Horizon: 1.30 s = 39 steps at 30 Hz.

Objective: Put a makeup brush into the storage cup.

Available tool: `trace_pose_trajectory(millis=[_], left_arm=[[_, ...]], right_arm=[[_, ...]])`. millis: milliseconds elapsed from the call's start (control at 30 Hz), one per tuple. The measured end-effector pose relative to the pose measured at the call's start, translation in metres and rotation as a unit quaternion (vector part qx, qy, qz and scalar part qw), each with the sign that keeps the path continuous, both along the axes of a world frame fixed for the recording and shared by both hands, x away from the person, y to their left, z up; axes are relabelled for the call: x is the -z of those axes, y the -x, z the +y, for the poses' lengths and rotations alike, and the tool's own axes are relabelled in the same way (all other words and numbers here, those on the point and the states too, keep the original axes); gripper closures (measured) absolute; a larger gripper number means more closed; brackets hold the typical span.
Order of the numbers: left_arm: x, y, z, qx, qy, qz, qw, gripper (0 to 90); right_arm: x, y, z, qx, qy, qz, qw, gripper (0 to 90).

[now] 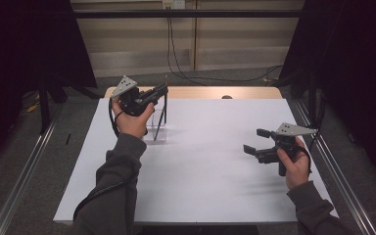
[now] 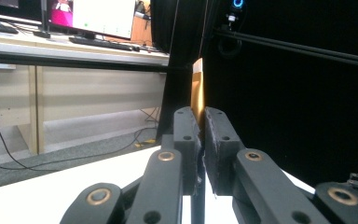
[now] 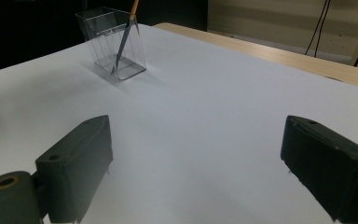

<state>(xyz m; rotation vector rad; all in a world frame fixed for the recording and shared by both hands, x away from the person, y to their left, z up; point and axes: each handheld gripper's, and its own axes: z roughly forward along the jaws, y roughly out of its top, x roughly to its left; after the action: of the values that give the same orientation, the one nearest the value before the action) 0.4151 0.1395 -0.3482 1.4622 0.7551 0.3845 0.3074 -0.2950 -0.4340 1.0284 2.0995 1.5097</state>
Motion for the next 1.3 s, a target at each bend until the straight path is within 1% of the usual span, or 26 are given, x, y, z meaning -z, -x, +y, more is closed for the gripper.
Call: trace_pose_trajectory(millis=[33, 133, 167, 200, 267, 367, 467, 500, 533, 567, 600, 633, 667, 700, 800, 833, 867, 900, 933, 1000, 1033, 1167, 1200, 1233, 1267, 1300], left_arm=[[0.000, -0.001, 0.002, -0.004, -0.004, -0.003, 1.0000, 84.1], [0.002, -0.003, 0.006, -0.013, -0.003, -0.002, 0.9999, 84.1], [0.003, -0.003, 0.007, -0.016, 0.001, -0.002, 0.9999, 84.1], [0.003, -0.004, 0.010, -0.021, -0.003, -0.002, 0.9998, 84.2], [0.004, -0.005, 0.012, -0.025, 0.004, -0.003, 0.9997, 84.2], [0.004, -0.006, 0.016, -0.033, 0.002, -0.004, 0.9994, 84.2], [0.004, -0.006, 0.017, -0.035, 0.007, -0.002, 0.9994, 84.1], [0.004, -0.006, 0.018, -0.037, 0.003, -0.001, 0.9993, 84.1], [0.004, -0.007, 0.019, -0.038, 0.001, -0.005, 0.9993, 84.2], [0.004, -0.007, 0.019, -0.040, 0.002, -0.004, 0.9992, 84.1], [0.004, -0.007, 0.020, -0.038, 0.002, -0.007, 0.9992, 84.2], [0.004, -0.007, 0.020, -0.038, -0.003, -0.008, 0.9992, 84.2], [0.004, -0.007, 0.020, -0.041, -0.004, -0.008, 0.9991, 84.2], [0.004, -0.007, 0.020, -0.043, -0.001, -0.008, 0.9991, 84.1], [0.004, -0.008, 0.020, -0.043, -0.006, -0.009, 0.9990, 84.1], [0.005, -0.008, 0.018, -0.044, 0.001, -0.008, 0.9990, 84.1], [0.005, -0.008, 0.019, -0.042, -0.002, -0.008, 0.9991, 84.2], [0.006, -0.008, 0.018, -0.045, -0.003, -0.009, 0.9990, 84.1], [0.007, -0.009, 0.018, -0.049, -0.002, -0.009, 0.9988, 84.1], [0.008, -0.010, 0.016, -0.048, 0.002, -0.009, 0.9988, 84.1], [0.009, -0.010, 0.017, -0.047, -0.008, -0.008, 0.9988, 84.2], [0.013, -0.012, 0.013, -0.058, 0.011, -0.003, 0.9983, 84.1], [0.014, -0.012, 0.013, -0.054, 0.007, -0.002, 0.9985, 84.1], [0.015, -0.013, 0.015, -0.049, -0.006, -0.007, 0.9988, 84.1], [0.016, -0.013, 0.014, -0.054, -0.003, -0.005, 0.9985, 84.1], [0.018, -0.014, 0.012, -0.057, 0.010, 0.000, 0.9983, 84.1]], right_arm=[[0.000, 0.000, 0.000, 0.000, 0.000, 0.000, 1.0000, 8.5], [0.000, 0.000, 0.000, 0.001, 0.000, 0.001, 1.0000, 8.5], [0.000, 0.000, 0.000, 0.001, 0.001, 0.001, 1.0000, 8.5], [0.000, 0.000, 0.000, 0.001, 0.000, 0.001, 1.0000, 8.5], [0.000, 0.000, 0.000, -0.001, 0.001, 0.000, 1.0000, 8.5], [0.000, 0.000, 0.000, 0.001, 0.001, 0.001, 1.0000, 8.5], [0.001, 0.000, 0.000, 0.000, 0.002, 0.002, 1.0000, 8.5], [0.001, -0.001, 0.000, -0.001, 0.001, 0.002, 1.0000, 8.5], [0.001, -0.001, 0.001, -0.001, 0.001, 0.002, 1.0000, 8.5], [0.001, 0.000, 0.001, 0.000, 0.002, 0.003, 1.0000, 8.5], [0.001, 0.000, 0.001, -0.001, 0.002, 0.003, 1.0000, 8.5], [0.001, 0.000, 0.001, 0.000, 0.002, 0.004, 1.0000, 8.5], [0.001, 0.000, 0.001, -0.001, 0.003, 0.004, 1.0000, 8.5], [0.001, 0.000, 0.001, -0.001, 0.003, 0.004, 1.0000, 8.5], [0.002, -0.001, 0.001, 0.000, 0.002, 0.004, 1.0000, 8.5], [0.002, -0.001, 0.001, -0.001, 0.002, 0.003, 1.0000, 8.5], [0.001, -0.001, 0.001, -0.002, 0.003, 0.002, 1.0000, 8.5], [0.001, -0.001, 0.001, -0.002, 0.003, 0.002, 1.0000, 8.5], [0.001, -0.001, 0.001, -0.002, 0.003, 0.003, 1.0000, 8.5], [0.001, -0.001, 0.001, -0.002, 0.002, 0.002, 1.0000, 8.5], [0.001, -0.001, 0.001, -0.002, 0.002, 0.003, 1.0000, 8.5], [0.002, 0.000, 0.000, 0.000, 0.003, 0.002, 1.0000, 8.5], [0.002, 0.000, 0.000, 0.000, 0.003, 0.002, 1.0000, 8.5], [0.002, 0.000, 0.000, 0.001, 0.003, 0.003, 1.0000, 8.5], [0.002, 0.000, 0.000, 0.000, 0.002, 0.003, 1.0000, 8.5], [0.001, 0.000, -0.001, 0.001, 0.002, 0.003, 1.0000, 8.5]])
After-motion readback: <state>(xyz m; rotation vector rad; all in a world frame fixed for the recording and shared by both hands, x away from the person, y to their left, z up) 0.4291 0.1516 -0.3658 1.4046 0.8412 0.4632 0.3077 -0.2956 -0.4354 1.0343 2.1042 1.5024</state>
